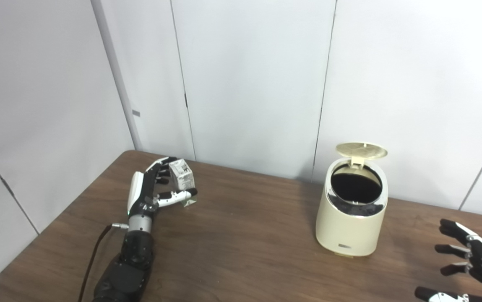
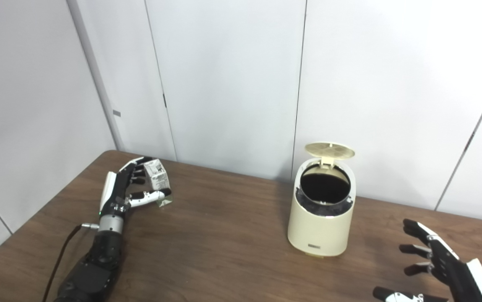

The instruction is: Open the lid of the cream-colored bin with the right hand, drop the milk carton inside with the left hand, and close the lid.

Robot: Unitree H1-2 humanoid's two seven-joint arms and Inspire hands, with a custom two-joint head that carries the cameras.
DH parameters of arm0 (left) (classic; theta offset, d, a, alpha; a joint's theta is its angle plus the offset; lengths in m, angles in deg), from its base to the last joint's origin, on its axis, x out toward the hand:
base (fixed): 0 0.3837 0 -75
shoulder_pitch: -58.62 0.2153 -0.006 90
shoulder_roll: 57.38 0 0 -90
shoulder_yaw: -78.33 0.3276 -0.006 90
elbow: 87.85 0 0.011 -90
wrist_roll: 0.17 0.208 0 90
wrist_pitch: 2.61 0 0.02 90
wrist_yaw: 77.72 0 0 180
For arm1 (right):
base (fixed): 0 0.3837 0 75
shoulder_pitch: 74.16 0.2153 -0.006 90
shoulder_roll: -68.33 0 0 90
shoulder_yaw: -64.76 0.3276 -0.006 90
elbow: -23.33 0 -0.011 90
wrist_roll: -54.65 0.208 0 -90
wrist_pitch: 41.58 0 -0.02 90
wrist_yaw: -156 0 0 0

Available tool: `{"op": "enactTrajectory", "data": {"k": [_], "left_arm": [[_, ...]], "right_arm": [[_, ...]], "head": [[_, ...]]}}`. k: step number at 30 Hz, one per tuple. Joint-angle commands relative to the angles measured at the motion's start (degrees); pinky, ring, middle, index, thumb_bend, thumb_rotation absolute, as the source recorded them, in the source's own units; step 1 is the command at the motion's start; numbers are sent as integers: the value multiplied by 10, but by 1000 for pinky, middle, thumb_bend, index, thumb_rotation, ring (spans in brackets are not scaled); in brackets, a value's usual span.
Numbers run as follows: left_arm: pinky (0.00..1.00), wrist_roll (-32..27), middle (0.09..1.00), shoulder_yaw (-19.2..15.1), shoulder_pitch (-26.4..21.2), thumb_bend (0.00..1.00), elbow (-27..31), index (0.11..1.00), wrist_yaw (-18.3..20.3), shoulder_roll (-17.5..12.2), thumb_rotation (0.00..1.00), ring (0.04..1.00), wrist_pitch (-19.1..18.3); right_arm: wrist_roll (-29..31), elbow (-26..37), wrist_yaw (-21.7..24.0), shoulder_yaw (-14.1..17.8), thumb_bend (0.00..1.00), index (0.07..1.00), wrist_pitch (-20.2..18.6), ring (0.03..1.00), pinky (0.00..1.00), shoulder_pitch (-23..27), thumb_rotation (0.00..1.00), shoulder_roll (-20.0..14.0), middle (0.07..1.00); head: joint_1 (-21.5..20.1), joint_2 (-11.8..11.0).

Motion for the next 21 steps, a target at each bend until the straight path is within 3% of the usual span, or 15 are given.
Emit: {"op": "enactTrajectory", "data": {"k": [1,12,16,20,21], "left_arm": [[657,-1,733,3,-27,951,0,778,-13,-12,166,701,20],[655,-8,715,9,-36,951,-16,757,-17,-3,148,693,18],[541,-8,620,3,-39,912,-19,627,-45,6,100,589,20],[421,-14,541,-1,-41,840,-16,549,-67,11,31,487,20],[397,-16,524,-2,-41,652,-15,513,-69,12,46,466,20]], "right_arm": [[1,18,-3,7,817,848,18,739,524,9,214,-12,854],[5,31,0,13,809,846,11,740,535,0,206,-17,854],[9,32,1,16,814,841,9,743,542,-4,222,-17,855],[11,29,0,17,805,846,11,745,554,-6,235,-18,860],[12,28,0,17,801,847,13,744,554,-6,234,-18,858]], "head": [[-1,2],[-2,6],[-2,7],[0,8],[0,8]]}}
